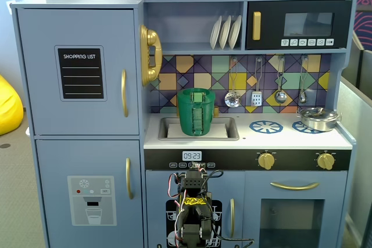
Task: Take off the lid from the green recipient and place it on the counter
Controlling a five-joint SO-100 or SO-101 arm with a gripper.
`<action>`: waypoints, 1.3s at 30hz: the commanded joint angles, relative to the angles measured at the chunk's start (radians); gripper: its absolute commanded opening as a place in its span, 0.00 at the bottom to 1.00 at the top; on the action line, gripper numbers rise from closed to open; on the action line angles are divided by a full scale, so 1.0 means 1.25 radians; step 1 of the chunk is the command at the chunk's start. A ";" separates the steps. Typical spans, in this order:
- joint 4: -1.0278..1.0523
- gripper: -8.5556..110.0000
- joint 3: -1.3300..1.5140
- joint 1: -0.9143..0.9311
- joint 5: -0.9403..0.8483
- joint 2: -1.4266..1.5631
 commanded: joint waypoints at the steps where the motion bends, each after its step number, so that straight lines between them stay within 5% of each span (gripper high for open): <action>1: 0.139 0.07 0.015 0.023 0.036 -0.006; 14: 0.114 0.07 0.012 0.026 0.027 -0.007; 21: -0.288 0.07 -0.052 0.043 0.005 -0.009; 32: -0.599 0.07 -0.324 0.063 -0.146 -0.069; 39: -0.653 0.24 -0.544 0.081 -0.118 -0.252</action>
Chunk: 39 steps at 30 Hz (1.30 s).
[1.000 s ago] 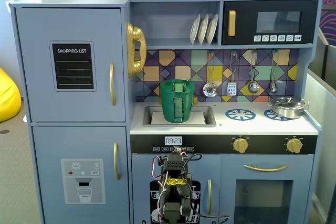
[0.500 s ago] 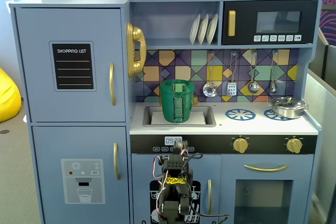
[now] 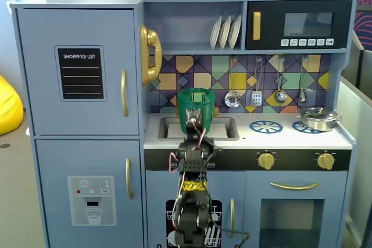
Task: Take off the lid from the green recipient and place it on the counter
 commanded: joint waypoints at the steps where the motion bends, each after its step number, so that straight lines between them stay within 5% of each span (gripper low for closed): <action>1: -0.061 0.27 -0.162 0.034 0.029 -0.109; 10: -0.201 0.34 -0.272 0.033 0.067 -0.242; 39: -0.215 0.38 -0.605 0.025 0.054 -0.593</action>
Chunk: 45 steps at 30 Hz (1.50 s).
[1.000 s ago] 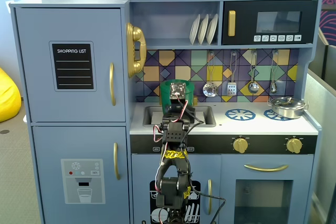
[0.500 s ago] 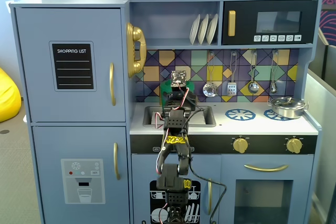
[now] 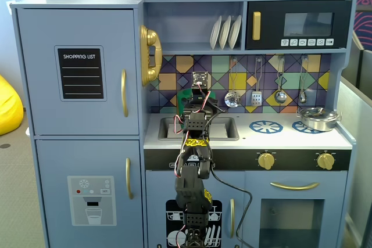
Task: Take off the lid from the green recipient and place it on the counter
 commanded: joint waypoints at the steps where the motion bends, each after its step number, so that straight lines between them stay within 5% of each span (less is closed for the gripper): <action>1: -0.029 0.38 -0.091 -0.004 -0.005 -0.034; 18: -0.052 0.33 -0.147 -0.026 0.005 -0.123; 24: -0.020 0.07 -0.141 -0.036 -0.071 -0.123; 45: -0.094 0.07 -0.183 -0.033 -0.079 -0.099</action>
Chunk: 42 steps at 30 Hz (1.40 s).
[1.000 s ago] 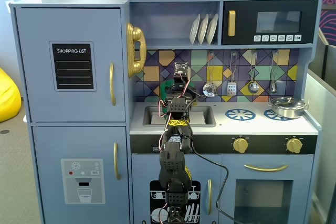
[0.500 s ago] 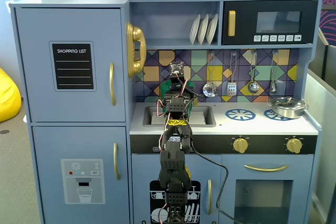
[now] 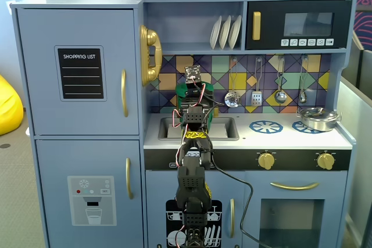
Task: Take off the lid from the green recipient and place it on the counter
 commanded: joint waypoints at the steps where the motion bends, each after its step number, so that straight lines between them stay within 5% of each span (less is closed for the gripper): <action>1: -0.028 0.07 -0.063 0.025 -0.005 0.031; 21: -0.050 0.07 0.031 0.447 0.059 0.117; 27: -0.248 0.07 0.239 0.476 0.059 0.139; 42: -0.445 0.07 0.469 0.442 0.042 0.086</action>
